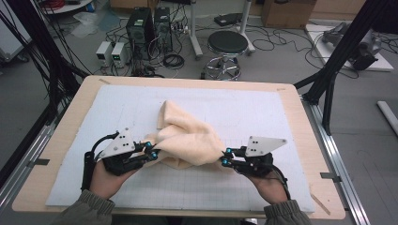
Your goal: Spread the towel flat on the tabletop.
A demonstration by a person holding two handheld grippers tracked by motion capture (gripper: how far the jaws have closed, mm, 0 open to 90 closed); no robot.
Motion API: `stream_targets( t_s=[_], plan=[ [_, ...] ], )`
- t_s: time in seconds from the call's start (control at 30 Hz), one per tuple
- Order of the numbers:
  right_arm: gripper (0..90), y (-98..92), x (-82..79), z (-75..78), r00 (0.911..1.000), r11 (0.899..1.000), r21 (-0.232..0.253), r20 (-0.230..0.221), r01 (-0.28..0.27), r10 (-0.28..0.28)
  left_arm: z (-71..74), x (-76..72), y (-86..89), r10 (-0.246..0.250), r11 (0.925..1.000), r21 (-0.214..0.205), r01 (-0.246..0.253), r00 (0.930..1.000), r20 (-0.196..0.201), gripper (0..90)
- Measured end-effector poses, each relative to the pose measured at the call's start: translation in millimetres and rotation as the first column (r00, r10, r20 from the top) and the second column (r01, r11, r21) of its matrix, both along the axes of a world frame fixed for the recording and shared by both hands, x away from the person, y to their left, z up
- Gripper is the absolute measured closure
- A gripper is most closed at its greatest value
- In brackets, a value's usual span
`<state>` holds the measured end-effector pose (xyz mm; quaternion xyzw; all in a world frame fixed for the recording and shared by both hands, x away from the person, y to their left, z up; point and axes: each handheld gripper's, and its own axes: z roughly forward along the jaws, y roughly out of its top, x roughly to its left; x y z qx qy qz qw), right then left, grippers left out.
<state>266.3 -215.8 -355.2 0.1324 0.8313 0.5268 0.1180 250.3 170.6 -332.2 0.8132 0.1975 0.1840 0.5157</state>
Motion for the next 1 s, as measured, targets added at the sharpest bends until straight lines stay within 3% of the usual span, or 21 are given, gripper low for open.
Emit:
stream_targets(
  t_s=[0.17,0.27,0.33,0.4,0.47,0.53,0.6,0.67,0.73,0.87,1.0],
  plan=[
    [83.8,-1.8,-21.1,32.3,0.9985,0.999,-0.014,0.044,-0.034,0.034,25.4,-13.9,2.0,-0.025,0.9996,-0.01,0.026,0.9988,0.041,83.3],
    [83.7,0.1,-17.6,40.2,0.9988,0.999,-0.029,0.029,-0.039,0.04,28.8,-7.1,3.9,-0.01,0.9999,0.006,0.009,0.9987,0.051,83.3],
    [83.7,2.2,-5.7,36.9,0.9997,0.999,-0.042,0.002,-0.025,0.025,22.5,7.7,3.9,0.014,0.9999,-0.004,-0.014,0.9996,0.024,83.3],
    [83.6,5.4,18.2,26.3,0.9989,0.999,-0.052,-0.046,0.007,-0.01,11.8,26.0,1.8,0.049,0.9988,-0.004,-0.049,0.9988,-0.004,83.3],
    [83.5,8.7,41.6,13.9,0.995,0.998,-0.048,-0.089,0.042,-0.046,-0.8,44.5,-0.5,0.085,0.9959,0.033,-0.084,0.9959,-0.03,83.3],
    [83.4,11.4,60.4,1.8,0.9866,0.996,-0.051,-0.141,0.076,-0.082,-14.5,58.2,-2.0,0.086,0.9953,0.051,-0.082,0.9933,-0.077,83.2],
    [83.0,16.7,75.8,-14.6,0.981,0.993,-0.09,-0.173,0.073,-0.088,-27.0,63.1,-1.7,0.087,0.9941,0.074,-0.079,0.9906,-0.106,83.2],
    [82.5,18.9,79.7,-27.6,0.9771,0.992,-0.108,-0.197,0.061,-0.082,-38.0,60.4,2.3,0.078,0.9957,0.061,-0.07,0.9885,-0.13,83.1],
    [82.3,19.1,74.4,-34.8,0.9782,0.995,-0.091,-0.201,0.036,-0.053,-47.1,53.9,6.2,0.07,0.9959,0.067,-0.061,0.9873,-0.143,83.1],
    [82.0,20.2,55.8,-40.8,0.9792,0.996,-0.09,-0.203,-0.02,0.001,-58.4,31.7,10.7,0.039,0.9973,0.068,-0.029,0.9866,-0.159,83.2],
    [80.3,16.8,33.0,-44.1,0.974,0.995,-0.08,-0.222,-0.062,0.043,-61.9,6.0,15.6,-0.007,0.9969,0.077,0.02,0.9864,-0.164,83.2]
  ],
)
